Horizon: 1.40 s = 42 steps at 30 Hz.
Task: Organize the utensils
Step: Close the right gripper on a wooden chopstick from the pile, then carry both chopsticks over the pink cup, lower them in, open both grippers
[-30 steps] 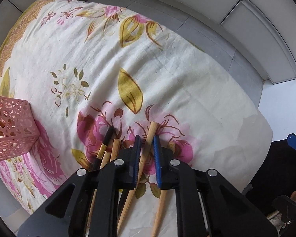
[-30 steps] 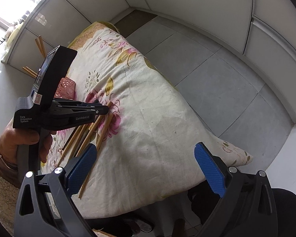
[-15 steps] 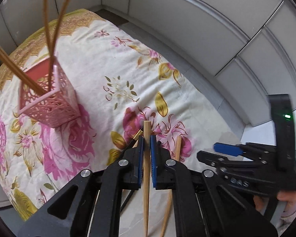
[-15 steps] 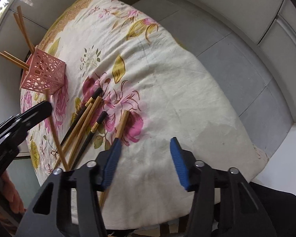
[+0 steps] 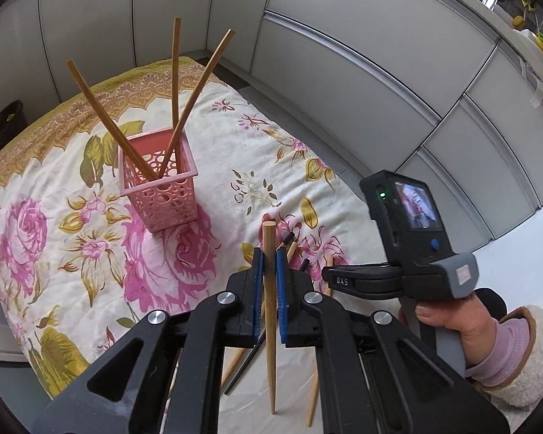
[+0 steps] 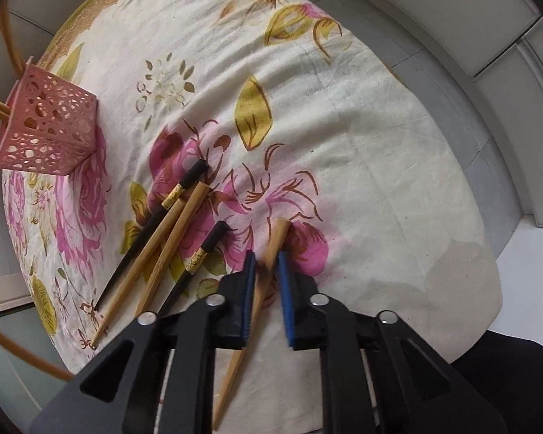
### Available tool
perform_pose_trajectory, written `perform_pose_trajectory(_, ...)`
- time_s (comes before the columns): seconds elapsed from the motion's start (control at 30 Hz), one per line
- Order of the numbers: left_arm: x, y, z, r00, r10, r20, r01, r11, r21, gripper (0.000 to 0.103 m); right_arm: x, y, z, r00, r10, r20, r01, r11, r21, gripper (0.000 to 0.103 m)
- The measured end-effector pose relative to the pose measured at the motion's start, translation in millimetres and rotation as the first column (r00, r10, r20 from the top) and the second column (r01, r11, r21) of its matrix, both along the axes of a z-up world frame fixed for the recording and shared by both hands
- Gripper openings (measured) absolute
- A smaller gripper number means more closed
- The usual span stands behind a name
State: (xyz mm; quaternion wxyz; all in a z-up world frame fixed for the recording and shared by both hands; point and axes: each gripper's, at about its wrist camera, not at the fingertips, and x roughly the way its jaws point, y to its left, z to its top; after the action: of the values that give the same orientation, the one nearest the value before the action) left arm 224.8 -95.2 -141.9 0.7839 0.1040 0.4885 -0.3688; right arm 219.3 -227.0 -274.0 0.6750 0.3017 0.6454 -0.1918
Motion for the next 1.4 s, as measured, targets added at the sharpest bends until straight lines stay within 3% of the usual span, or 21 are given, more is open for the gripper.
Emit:
perform_pose_trajectory(0.2,-7.8,19.5,17.7,0.998,0.055,0.042,-0.053,0.998,-0.04,0.006,-2.7,4.3,-0.1,0.996,-0.01,0.091,0.013,0.999,-0.04,0.008)
perform_pose_trajectory(0.33,-13.4,31.1,33.2,0.992,0.102,0.068,-0.096,0.992,-0.079,0.006,-14.1,13.6,23.9,0.977,0.024,0.214,-0.007,0.997,-0.076,0.008)
perform_pose_trajectory(0.43,-21.1,39.2,44.0,0.986,0.141,0.088,-0.13,0.984,-0.122,0.006,-34.4,18.1,50.7,0.942,0.076,0.328,-0.038,0.992,-0.123,0.008)
perform_pose_trajectory(0.7,-47.3,55.8,71.6,0.959,0.242,0.15,-0.208,0.955,-0.214,0.006,-99.1,34.1,141.2,0.795,0.267,0.545,-0.09,0.94,-0.329,0.008)
perform_pose_trajectory(0.87,-49.1,56.7,95.2,0.943,0.274,0.189,-0.229,0.946,-0.228,0.006,-119.4,30.9,197.3,0.702,0.305,0.643,-0.076,0.931,-0.358,0.008)
perform_pose_trajectory(1.17,-25.0,59.5,149.2,0.891,0.358,0.28,-0.282,0.918,-0.28,0.006,-91.6,26.7,289.8,0.534,0.322,0.782,-0.021,0.93,-0.368,0.008)
perform_pose_trajectory(1.4,15.7,62.5,172.5,0.832,0.451,0.324,-0.353,0.88,-0.319,0.006,-50.0,20.0,323.2,0.456,0.303,0.837,0.018,0.937,-0.349,0.008)
